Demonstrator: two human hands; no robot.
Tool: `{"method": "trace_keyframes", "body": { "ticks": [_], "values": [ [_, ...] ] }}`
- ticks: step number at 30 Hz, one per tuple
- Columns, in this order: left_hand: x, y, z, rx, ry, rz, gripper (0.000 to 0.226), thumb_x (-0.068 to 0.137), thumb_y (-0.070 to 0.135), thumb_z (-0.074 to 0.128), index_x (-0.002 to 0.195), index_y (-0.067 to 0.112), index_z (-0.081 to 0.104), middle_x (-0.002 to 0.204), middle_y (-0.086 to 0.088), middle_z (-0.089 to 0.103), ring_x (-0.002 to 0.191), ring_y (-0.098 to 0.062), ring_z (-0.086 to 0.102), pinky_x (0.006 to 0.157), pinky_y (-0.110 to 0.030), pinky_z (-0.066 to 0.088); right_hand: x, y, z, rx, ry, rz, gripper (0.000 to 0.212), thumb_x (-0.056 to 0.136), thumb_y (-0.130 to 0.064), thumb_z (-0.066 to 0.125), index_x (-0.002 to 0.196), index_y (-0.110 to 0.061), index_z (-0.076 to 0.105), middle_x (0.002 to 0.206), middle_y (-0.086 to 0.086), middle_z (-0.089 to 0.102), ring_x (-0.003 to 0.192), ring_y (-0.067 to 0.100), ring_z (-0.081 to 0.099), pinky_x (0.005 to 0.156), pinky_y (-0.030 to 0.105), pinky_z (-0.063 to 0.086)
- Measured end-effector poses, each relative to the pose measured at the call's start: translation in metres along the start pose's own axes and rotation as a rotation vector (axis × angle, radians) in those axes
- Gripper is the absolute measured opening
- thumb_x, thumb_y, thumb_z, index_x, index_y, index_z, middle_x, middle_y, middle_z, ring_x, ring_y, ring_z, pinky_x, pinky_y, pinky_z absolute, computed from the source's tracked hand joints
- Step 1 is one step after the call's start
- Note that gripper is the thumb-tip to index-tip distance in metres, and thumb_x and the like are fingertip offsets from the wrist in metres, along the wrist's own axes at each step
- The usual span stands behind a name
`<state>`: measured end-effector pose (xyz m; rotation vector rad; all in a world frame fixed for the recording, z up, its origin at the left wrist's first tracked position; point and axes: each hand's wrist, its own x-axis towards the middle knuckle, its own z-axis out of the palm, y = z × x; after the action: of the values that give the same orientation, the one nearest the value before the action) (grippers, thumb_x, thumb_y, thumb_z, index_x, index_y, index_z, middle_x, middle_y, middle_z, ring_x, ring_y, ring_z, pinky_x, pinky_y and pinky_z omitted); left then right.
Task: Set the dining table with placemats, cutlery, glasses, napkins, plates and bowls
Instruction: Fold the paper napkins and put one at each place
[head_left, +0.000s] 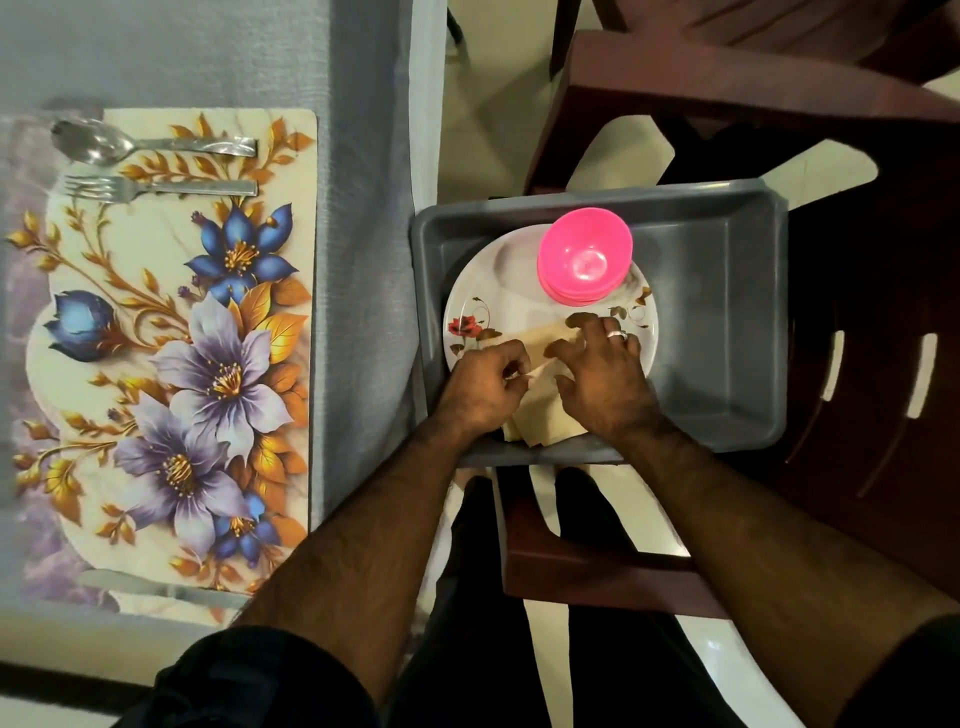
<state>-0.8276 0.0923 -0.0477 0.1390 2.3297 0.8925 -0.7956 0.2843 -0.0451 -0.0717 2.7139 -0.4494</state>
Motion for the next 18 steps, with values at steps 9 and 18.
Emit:
{"method": "trace_keyframes", "body": {
  "ticks": [9, 18],
  "values": [
    [-0.002, -0.004, -0.001, -0.28, 0.006, -0.248, 0.047, 0.079, 0.012, 0.09, 0.116, 0.028, 0.066, 0.112, 0.0, 0.072, 0.102, -0.016, 0.069, 0.086, -0.034, 0.061, -0.003, 0.017, -0.015, 0.396, -0.043, 0.149, 0.016, 0.087, -0.02, 0.075, 0.101, -0.026, 0.073, 0.1, -0.004, 0.069, 0.092, 0.023, 0.066, 0.084, 0.036, 0.055],
    [0.007, 0.002, 0.018, -0.536, 0.113, -0.4, 0.017, 0.088, 0.009, 0.082, 0.089, 0.024, 0.075, 0.094, 0.001, 0.079, 0.087, -0.021, 0.076, 0.083, -0.04, 0.063, -0.028, 0.022, -0.008, 0.407, 0.137, 0.18, 0.01, 0.086, -0.023, 0.079, 0.093, -0.026, 0.074, 0.111, -0.004, 0.07, 0.1, 0.024, 0.068, 0.087, 0.042, 0.058]
  ]
}}
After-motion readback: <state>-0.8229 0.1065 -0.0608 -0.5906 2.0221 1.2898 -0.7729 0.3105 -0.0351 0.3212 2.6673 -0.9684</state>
